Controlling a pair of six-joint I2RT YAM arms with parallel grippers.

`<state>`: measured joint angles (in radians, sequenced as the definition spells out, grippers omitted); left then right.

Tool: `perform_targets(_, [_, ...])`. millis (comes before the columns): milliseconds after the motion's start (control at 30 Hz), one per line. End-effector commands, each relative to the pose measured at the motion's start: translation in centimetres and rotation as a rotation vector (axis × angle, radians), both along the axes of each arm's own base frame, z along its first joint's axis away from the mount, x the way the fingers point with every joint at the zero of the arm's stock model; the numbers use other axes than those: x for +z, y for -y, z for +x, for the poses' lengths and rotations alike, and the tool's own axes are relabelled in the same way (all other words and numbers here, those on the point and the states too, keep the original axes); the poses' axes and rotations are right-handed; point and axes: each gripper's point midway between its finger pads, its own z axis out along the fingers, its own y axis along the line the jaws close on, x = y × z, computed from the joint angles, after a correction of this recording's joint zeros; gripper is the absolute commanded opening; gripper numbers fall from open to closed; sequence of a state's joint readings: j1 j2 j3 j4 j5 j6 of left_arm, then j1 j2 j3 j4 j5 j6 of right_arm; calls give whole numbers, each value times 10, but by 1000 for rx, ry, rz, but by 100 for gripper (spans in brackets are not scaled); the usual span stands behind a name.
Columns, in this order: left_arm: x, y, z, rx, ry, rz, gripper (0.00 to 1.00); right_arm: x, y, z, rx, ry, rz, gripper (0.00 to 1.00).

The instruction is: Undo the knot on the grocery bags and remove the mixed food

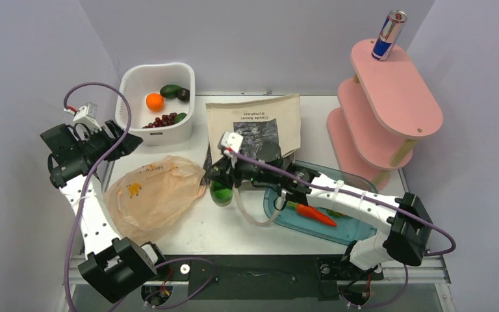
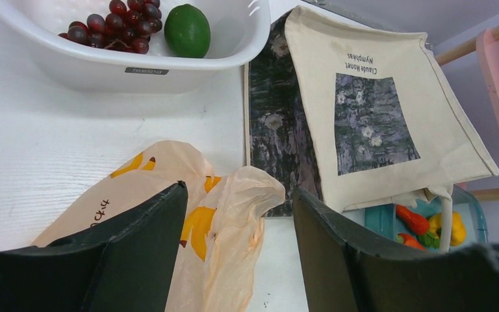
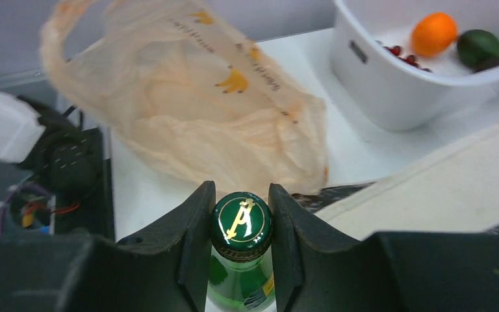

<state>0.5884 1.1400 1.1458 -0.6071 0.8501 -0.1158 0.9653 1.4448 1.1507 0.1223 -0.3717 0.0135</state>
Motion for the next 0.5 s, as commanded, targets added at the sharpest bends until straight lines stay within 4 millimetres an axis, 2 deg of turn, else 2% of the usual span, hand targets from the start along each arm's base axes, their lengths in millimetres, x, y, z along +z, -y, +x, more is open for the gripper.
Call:
perform_targets(0, [7, 3, 3, -10, 40, 38, 58, 62, -13, -36, 115, 182, 223, 0])
perform_targets(267, [5, 8, 1, -11, 34, 53, 58, 8, -24, -41, 135, 219, 174, 0])
perform_targets(467, [-1, 13, -3, -23, 17, 62, 58, -8, -30, -44, 140, 228, 190, 0])
